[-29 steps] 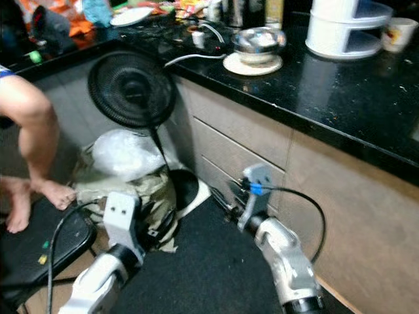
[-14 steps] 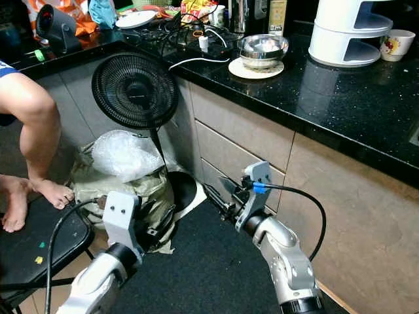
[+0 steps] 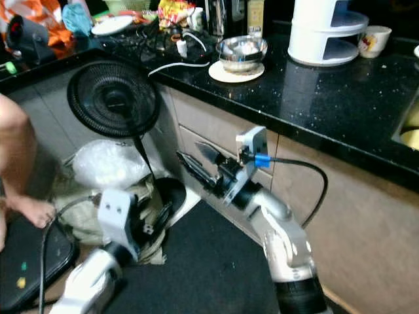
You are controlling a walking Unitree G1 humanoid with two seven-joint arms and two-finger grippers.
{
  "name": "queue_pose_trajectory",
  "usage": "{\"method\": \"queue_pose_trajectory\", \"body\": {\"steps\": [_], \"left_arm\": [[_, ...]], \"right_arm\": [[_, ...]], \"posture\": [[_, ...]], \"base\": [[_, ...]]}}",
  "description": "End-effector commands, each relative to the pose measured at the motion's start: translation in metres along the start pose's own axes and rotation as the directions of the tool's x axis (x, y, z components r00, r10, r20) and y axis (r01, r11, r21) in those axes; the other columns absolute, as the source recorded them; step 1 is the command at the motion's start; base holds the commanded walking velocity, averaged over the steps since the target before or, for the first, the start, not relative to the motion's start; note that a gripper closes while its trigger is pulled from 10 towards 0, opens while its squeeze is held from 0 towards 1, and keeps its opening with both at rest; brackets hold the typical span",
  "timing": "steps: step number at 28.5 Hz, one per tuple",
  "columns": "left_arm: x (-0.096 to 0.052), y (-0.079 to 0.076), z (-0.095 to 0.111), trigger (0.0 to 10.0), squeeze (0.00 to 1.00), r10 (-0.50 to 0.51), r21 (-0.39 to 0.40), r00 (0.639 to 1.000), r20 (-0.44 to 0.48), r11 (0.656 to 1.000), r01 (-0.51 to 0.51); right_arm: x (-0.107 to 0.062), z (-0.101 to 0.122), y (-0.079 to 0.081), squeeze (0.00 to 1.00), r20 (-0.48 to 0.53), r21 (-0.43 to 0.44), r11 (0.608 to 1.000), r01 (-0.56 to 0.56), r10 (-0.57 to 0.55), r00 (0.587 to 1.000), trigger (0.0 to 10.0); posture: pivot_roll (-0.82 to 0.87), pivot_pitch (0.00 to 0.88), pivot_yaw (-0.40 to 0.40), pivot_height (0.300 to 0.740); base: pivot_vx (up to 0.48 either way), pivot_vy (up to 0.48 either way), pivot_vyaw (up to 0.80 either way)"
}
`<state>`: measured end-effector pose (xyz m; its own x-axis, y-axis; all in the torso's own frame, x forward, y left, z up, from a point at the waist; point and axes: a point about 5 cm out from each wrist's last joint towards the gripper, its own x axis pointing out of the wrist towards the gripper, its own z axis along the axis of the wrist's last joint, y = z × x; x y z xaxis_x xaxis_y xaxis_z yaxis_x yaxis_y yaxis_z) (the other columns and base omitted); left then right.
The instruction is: Kitchen organization
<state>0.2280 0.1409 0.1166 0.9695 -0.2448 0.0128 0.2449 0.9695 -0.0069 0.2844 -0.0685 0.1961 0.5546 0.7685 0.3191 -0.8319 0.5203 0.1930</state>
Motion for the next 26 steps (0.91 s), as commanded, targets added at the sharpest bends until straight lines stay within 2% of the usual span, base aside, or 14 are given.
{"method": "queue_pose_trajectory", "body": {"steps": [1,7,19,26], "left_arm": [[-0.001,-0.001,0.0,10.0,0.0,-0.002,0.005,1.0,-0.002,1.0,0.002],[0.0,0.0,0.003,10.0,0.0,0.004,0.008,1.0,0.003,1.0,-0.004],[0.001,-0.001,0.004,10.0,0.0,0.002,0.009,1.0,0.007,1.0,-0.002],[0.002,-0.001,0.004,10.0,0.0,0.003,0.007,1.0,0.007,1.0,-0.003]], "right_arm": [[0.0,0.0,-0.002,0.0,-0.007,-0.014,1.0,0.009,-0.009,1.0,10.0],[0.007,0.006,0.002,0.0,-0.003,-0.016,1.0,-0.011,0.011,1.0,10.0],[0.02,0.018,0.015,0.0,0.037,-0.028,0.996,-0.088,0.089,0.995,10.0],[0.028,0.025,0.016,0.0,0.052,-0.027,0.996,-0.083,0.084,0.995,10.0]], "posture": [[0.06,0.0,0.044,0.74],[0.07,0.0,0.043,0.74],[0.08,0.0,0.036,0.74],[0.08,0.0,0.033,0.74]], "base": [[0.337,0.0,0.0],[0.336,0.0,0.0],[0.34,0.0,0.8],[0.337,0.0,0.0]]}}
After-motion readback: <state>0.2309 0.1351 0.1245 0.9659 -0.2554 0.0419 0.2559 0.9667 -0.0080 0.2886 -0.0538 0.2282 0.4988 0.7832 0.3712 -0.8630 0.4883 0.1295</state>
